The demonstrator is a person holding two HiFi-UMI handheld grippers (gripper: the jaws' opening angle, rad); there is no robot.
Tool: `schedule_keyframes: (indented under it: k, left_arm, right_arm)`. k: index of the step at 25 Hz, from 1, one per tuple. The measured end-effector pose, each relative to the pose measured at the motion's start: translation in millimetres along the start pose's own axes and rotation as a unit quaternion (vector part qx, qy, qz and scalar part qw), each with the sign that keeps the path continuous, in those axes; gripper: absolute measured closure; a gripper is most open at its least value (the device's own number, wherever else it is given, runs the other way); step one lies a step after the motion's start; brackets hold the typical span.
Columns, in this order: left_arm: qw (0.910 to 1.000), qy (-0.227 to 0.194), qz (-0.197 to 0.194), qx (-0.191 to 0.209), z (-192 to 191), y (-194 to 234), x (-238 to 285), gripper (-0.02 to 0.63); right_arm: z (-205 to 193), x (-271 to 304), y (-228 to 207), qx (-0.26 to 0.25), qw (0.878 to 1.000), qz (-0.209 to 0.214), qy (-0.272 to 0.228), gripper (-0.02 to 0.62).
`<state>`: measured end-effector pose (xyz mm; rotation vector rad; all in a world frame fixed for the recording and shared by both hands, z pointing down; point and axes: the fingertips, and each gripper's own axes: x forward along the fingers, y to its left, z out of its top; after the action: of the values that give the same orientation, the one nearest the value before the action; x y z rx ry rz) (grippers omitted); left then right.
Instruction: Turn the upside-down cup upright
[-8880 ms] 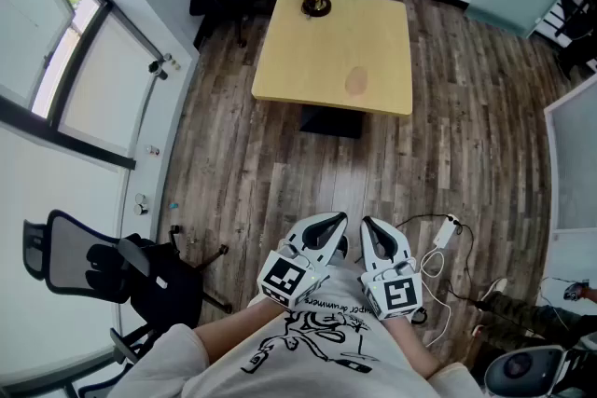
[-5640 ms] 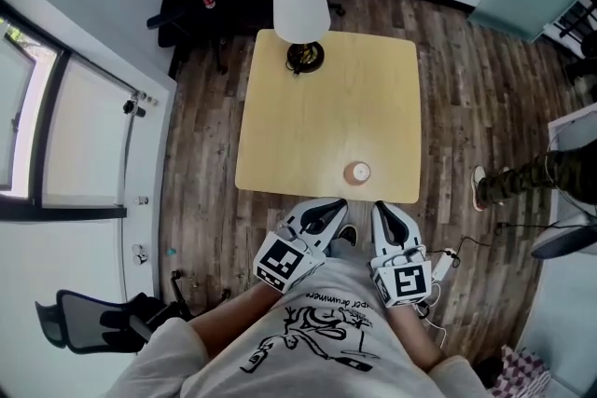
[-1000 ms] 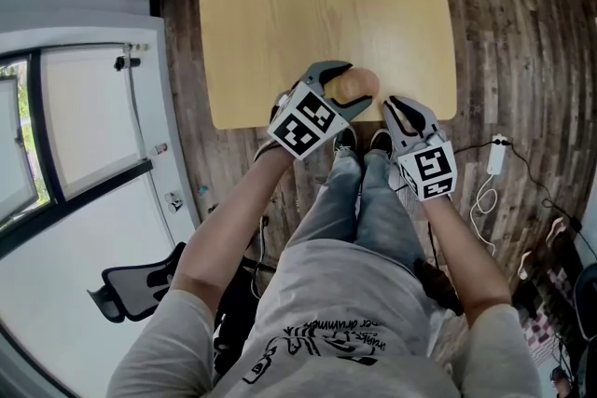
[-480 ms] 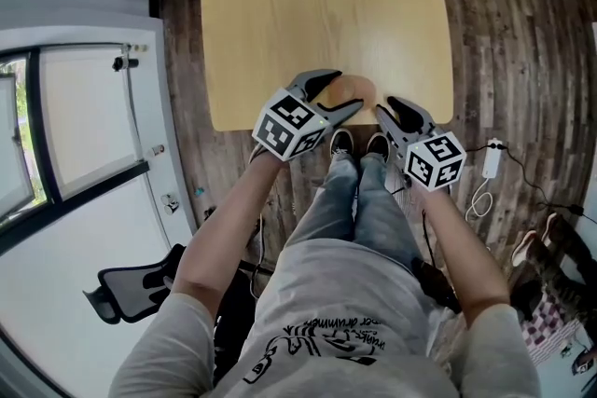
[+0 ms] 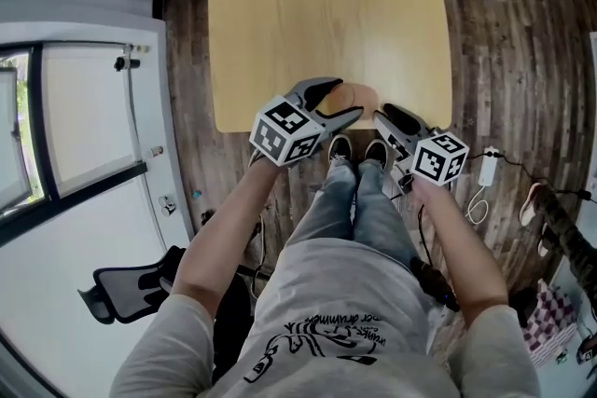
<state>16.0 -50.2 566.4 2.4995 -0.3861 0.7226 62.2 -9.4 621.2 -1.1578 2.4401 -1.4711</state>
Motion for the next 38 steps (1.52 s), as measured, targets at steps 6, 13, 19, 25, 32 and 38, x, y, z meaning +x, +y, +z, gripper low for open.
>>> schedule_keyframes:
  k: [6,13,19,25,32,38]
  left_arm:
    - [0.9991,-0.025,-0.015,-0.032,6.1,-4.1,-10.4,0.322]
    - [0.9972,-0.037,-0.036,-0.053,6.2,-8.8,-13.5,0.322]
    - [0.9954,-0.046,-0.053,-0.066,8.4,-12.8,-13.0,0.322]
    - [0.9924,-0.061,-0.073,-0.079,13.1,-16.6,-14.8,0.322]
    - [0.9875,-0.078,-0.099,-0.095,15.4,-19.0,-17.6,0.322]
    - [0.984,-0.082,-0.119,-0.104,16.3,-20.9,-18.2,0.322]
  right_arm:
    - [5.7,-5.2,7.5,0.099,0.992,0.07,-0.037,0.443]
    - [17.1,-5.2,30.1,0.134,0.978,0.148,-0.06,0.444]
    - [22.6,-6.5,38.8,0.18,0.963,0.188,-0.076,0.446]
    - [29.6,-9.8,49.1,0.214,0.944,0.236,-0.09,0.467]
    - [35.3,-16.6,55.6,0.237,0.924,0.278,-0.112,0.508]
    - [39.1,-21.0,59.4,0.238,0.916,0.301,-0.116,0.528]
